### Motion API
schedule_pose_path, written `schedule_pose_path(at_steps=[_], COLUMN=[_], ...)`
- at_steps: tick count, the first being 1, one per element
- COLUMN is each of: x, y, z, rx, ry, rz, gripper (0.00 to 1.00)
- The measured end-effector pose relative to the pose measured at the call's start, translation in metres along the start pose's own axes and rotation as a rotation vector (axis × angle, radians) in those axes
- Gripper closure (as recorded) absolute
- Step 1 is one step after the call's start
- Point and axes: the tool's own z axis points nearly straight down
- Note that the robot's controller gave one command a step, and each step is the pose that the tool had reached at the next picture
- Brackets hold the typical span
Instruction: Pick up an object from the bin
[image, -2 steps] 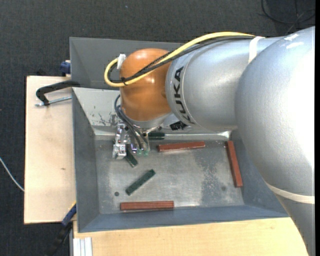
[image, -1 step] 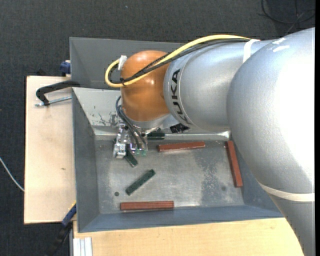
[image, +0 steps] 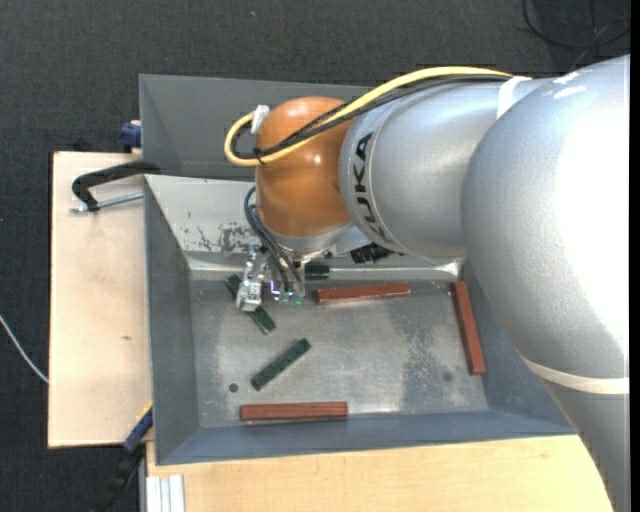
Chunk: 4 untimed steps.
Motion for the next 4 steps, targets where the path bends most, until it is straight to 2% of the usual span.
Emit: schedule_pose_path(at_steps=[1, 2, 3, 4], x=[0.002, -0.015, -0.016, -0.017], y=[0.01, -0.011, -0.009, -0.022], z=[-0.041, 0.005, 0.002, 0.059], rx=[-0.001, 0.003, 0.0, -0.005], ry=[-0.004, 0.003, -0.001, -0.005], rz=[-0.024, -0.082, -0.082, 0.053], gripper=[1.0, 0.0, 0.0, 1.0])
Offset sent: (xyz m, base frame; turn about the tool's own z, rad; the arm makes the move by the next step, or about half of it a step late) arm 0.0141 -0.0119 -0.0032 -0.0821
